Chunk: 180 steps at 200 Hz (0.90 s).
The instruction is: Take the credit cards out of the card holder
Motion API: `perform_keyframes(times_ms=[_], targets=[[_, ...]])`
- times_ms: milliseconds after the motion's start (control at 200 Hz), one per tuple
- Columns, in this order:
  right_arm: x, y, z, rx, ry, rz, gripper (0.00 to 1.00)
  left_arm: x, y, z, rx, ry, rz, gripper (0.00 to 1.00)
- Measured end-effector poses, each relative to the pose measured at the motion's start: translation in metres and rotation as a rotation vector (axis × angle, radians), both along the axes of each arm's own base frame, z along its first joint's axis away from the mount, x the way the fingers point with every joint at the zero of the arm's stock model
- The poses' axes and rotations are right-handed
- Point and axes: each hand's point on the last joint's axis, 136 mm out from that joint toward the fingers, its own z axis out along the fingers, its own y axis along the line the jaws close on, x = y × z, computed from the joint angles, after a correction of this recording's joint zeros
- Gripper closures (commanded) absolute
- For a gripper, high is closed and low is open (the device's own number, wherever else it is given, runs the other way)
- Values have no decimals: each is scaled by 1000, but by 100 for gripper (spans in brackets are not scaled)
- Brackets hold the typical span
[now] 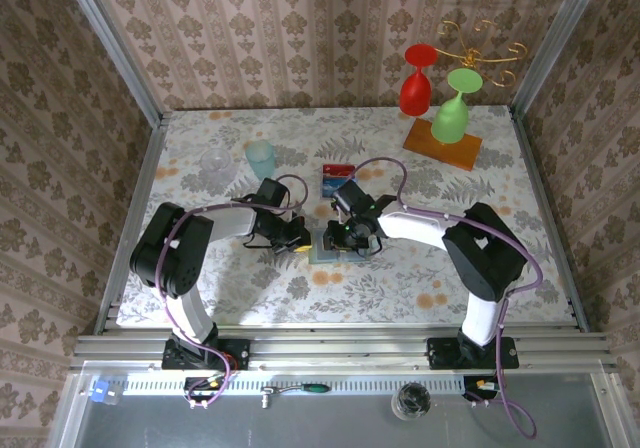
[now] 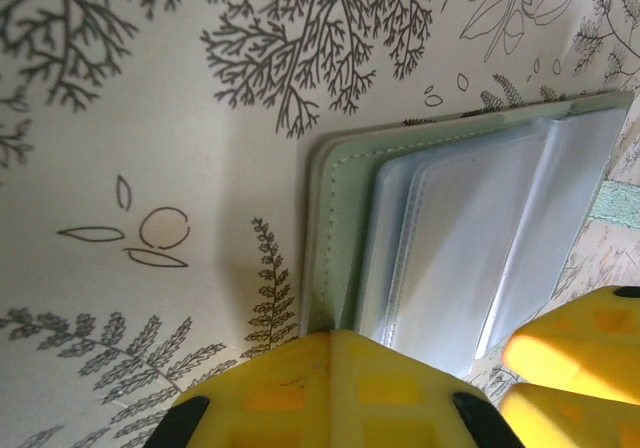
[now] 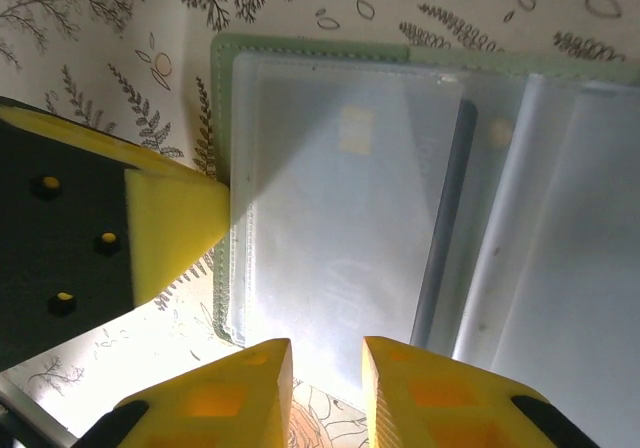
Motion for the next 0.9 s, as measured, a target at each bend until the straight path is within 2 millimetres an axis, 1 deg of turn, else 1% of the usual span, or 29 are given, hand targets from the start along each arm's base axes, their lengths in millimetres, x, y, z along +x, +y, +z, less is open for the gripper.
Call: perform_keyframes(times_ms=[170,520,900], targets=[[2,6,-3,14,25,-4,70,0,0,0,-3,-2,0,100],[17,21,2,37,13,0,70,1,1,0,-8,1,6,100],[22,10,-5,15,35,-29,70,3,4,0,-19,4,15,100]])
